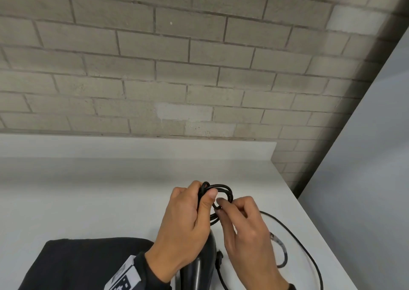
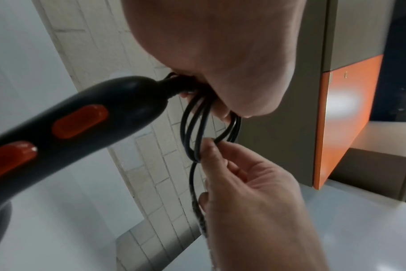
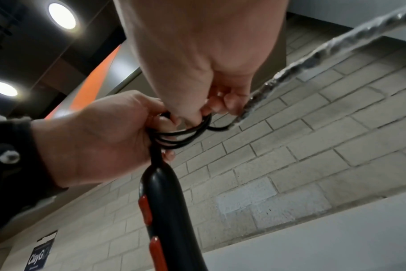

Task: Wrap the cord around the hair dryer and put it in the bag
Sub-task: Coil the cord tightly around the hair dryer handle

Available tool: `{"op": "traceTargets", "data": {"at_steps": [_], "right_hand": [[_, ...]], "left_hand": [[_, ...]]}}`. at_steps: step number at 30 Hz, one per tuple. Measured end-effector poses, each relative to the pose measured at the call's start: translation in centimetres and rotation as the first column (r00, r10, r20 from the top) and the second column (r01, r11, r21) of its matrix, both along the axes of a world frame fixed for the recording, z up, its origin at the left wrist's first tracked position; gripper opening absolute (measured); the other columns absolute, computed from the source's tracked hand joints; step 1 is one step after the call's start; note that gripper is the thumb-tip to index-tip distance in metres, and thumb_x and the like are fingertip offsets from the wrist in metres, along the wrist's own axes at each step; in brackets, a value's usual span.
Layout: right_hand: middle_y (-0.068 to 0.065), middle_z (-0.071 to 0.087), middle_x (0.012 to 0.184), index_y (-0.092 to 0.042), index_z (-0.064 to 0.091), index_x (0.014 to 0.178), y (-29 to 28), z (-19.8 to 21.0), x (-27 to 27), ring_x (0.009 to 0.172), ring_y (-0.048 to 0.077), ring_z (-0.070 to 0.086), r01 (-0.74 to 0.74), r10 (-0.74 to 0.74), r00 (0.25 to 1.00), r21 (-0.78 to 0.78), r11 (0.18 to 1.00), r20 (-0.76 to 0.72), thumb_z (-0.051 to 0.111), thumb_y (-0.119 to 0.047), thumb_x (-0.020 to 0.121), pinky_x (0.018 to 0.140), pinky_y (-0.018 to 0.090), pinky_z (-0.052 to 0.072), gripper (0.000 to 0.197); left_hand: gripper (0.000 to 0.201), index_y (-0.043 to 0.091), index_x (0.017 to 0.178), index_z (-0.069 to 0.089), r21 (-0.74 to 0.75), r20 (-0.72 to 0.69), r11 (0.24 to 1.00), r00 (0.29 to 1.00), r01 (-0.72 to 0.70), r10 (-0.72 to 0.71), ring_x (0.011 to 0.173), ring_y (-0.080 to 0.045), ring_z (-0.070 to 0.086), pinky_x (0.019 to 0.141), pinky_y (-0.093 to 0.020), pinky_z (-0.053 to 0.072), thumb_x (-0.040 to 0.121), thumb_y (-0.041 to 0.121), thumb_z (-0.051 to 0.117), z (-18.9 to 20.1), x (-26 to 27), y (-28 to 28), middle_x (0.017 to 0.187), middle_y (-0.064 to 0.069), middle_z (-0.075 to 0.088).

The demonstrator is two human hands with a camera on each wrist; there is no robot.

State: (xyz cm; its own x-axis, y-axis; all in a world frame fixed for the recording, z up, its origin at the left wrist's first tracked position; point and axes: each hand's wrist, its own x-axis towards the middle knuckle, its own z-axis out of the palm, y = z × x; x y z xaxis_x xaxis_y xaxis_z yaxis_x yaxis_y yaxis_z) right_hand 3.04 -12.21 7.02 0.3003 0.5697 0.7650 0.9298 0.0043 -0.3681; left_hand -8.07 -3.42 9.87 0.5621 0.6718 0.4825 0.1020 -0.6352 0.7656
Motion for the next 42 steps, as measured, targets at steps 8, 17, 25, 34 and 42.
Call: {"op": "traceTargets", "data": {"at_steps": [8,17,25,34,42], "right_hand": [[-0.007,0.062,0.082,-0.027,0.072,0.076,-1.6,4.5,-0.9,0.067,0.002,0.056,-0.317,0.127,0.645,-0.113,0.942,-0.753,0.067,-0.034,0.084,0.067,0.014,0.045,0.012],[-0.014,0.071,0.080,-0.030,0.076,0.079,-3.2,6.5,-0.2,0.075,0.006,0.062,-0.212,-0.005,0.750,-0.248,0.945,-0.661,0.069,-0.033,0.086,0.070,0.015,0.050,0.011],[0.001,0.074,0.077,-0.024,0.078,0.078,-2.4,5.6,-1.8,0.072,0.014,0.069,-0.246,0.085,0.566,-0.070,0.967,-0.820,0.064,-0.021,0.090,0.070,0.025,0.056,0.018],[0.015,0.066,0.071,-0.005,0.070,0.073,-2.8,6.4,-0.7,0.051,0.020,0.060,-0.280,0.340,-0.483,0.511,0.813,-0.807,0.088,-0.029,0.064,0.051,0.032,0.054,0.031],[0.009,0.064,0.083,-0.011,0.073,0.088,-3.3,4.3,-1.2,0.059,0.013,0.049,-0.513,0.489,0.069,0.389,0.765,-0.869,0.092,-0.037,0.058,0.055,0.023,0.042,0.044]], "left_hand": [[0.037,0.039,0.082,0.042,0.163,-0.011,0.982,0.994,-0.101,0.104,0.082,-0.006,0.047,0.062,-0.026,0.044,0.098,0.064,0.020,-1.1,-0.1,1.1,0.066,0.018,0.050],[0.048,0.014,0.098,0.061,0.360,0.115,0.912,0.980,-0.195,0.165,0.075,-0.010,0.041,0.068,-0.025,0.037,0.106,0.045,0.025,-0.3,1.0,0.3,0.069,0.012,0.059],[0.039,0.022,0.120,0.047,0.306,0.142,0.931,0.977,-0.198,0.161,0.078,-0.008,0.042,0.071,-0.021,0.037,0.104,0.051,0.025,-0.6,1.1,0.3,0.080,0.026,0.047],[0.041,0.015,0.098,0.056,0.424,0.130,0.886,0.981,-0.187,0.145,0.071,0.004,0.029,0.070,-0.026,0.035,0.107,0.042,0.026,-0.4,1.6,0.4,0.067,0.021,0.048],[0.042,0.016,0.096,0.056,0.400,0.129,0.900,0.983,-0.174,0.133,0.074,-0.009,0.041,0.066,-0.025,0.036,0.106,0.044,0.027,-0.4,1.5,0.4,0.065,0.014,0.056]]}}
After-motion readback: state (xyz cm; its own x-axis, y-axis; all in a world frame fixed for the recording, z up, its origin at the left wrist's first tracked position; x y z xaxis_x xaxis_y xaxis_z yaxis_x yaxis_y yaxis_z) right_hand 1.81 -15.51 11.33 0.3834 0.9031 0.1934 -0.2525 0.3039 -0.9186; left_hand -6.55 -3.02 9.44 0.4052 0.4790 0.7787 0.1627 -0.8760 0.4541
